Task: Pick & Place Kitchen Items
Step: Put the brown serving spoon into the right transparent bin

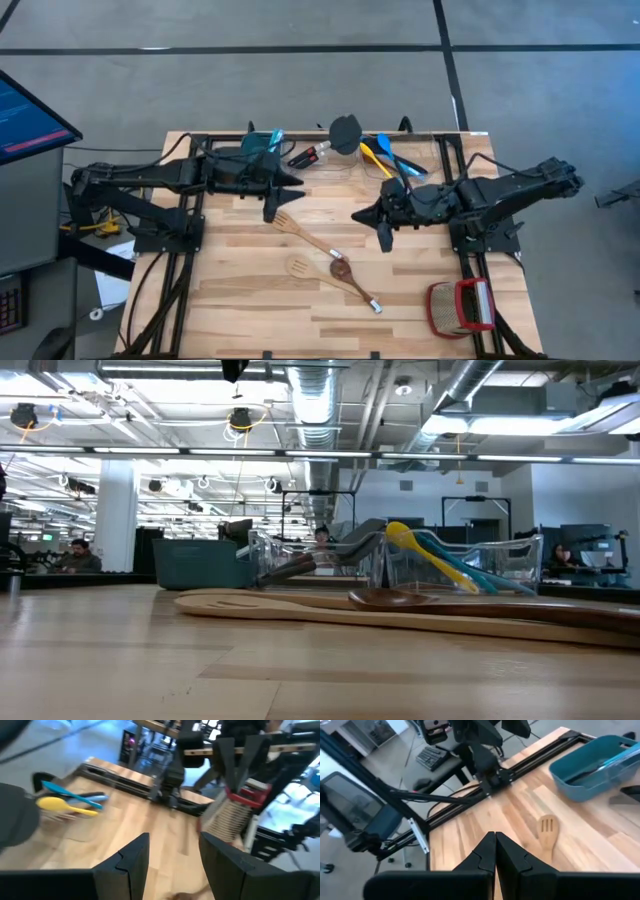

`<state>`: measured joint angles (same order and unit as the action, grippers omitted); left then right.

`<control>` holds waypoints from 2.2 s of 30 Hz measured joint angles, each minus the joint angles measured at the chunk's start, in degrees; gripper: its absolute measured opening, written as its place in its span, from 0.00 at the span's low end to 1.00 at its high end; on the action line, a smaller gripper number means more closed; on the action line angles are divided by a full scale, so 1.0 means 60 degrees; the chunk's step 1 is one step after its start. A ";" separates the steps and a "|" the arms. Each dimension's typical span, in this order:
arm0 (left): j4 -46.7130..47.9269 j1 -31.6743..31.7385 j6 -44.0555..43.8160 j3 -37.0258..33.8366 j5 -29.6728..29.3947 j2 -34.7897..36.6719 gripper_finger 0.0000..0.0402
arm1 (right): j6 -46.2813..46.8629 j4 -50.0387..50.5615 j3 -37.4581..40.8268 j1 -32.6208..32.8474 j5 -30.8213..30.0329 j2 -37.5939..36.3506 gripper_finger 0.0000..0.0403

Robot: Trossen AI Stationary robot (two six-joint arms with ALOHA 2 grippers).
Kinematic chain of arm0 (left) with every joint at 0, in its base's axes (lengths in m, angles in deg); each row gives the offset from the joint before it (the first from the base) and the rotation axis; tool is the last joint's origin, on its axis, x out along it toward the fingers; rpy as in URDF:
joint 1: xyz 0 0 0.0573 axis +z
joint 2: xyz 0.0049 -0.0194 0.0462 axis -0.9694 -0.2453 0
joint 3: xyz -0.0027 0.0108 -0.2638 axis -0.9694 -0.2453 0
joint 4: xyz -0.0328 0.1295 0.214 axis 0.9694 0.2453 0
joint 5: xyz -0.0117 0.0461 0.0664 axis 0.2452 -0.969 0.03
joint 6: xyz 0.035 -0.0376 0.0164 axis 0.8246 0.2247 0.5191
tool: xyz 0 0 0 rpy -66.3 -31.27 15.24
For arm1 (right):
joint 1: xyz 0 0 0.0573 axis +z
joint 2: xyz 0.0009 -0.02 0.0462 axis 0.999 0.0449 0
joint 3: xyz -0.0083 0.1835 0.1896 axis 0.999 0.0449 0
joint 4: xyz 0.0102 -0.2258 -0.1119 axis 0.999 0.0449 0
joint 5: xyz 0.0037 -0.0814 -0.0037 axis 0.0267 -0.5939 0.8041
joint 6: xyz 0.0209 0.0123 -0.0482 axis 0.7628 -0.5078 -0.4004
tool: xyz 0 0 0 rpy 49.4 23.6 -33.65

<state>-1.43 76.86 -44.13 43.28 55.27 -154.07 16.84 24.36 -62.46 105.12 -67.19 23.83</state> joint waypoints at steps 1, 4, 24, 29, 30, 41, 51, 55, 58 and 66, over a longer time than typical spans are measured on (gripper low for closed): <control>-0.0004 -0.0089 -0.0100 0.0000 0.0068 0.0000 0.40 | 0.0013 -0.0033 0.0000 0.0082 0.0000 -0.0004 0.00; -0.0007 -0.0379 -0.0594 0.0000 0.0083 0.0000 0.40 | 0.0403 -0.0044 0.0000 0.0368 -0.0004 -0.0004 0.00; -0.0011 -0.2201 -0.1480 0.0000 0.0094 0.0000 0.40 | 0.0645 -0.2192 0.0000 0.3010 -0.2099 0.0010 0.00; -0.0007 -0.2367 -0.1480 0.0000 0.0092 -0.0001 0.40 | 0.0649 -0.2390 -0.0498 0.3541 -0.2814 0.0596 0.00; -0.0005 -0.2403 -0.1480 0.0000 0.0089 -0.0001 0.40 | 0.0645 -0.2394 -0.0750 0.3592 -0.2823 0.0798 0.00; 0.0073 -0.2645 -0.1431 0.0000 0.0105 -0.0004 0.40 | 0.1981 0.2619 -0.5513 0.3671 -0.3003 0.3717 0.00; 0.0102 -0.2645 -0.1407 -0.0004 0.0091 -0.0004 0.40 | 0.7335 0.8138 -0.7854 0.3649 -0.0605 0.5997 0.00; 0.0102 -0.2642 -0.1400 -0.0004 0.0083 -0.0004 0.40 | 0.7825 0.8330 -0.7861 0.3611 0.0850 0.6746 0.00; 0.0102 -0.2642 -0.1400 -0.0004 0.0083 -0.0007 0.40 | 0.7746 0.8394 -0.7861 0.3591 0.1383 0.7283 0.00; 0.0102 -0.2642 -0.1400 -0.0007 0.0083 -0.0007 0.40 | 0.7754 0.8926 -0.7861 0.3295 0.1534 0.8310 0.00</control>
<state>-0.82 61.01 -52.54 43.23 55.77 -154.12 63.37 77.91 -109.63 124.89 -57.99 73.69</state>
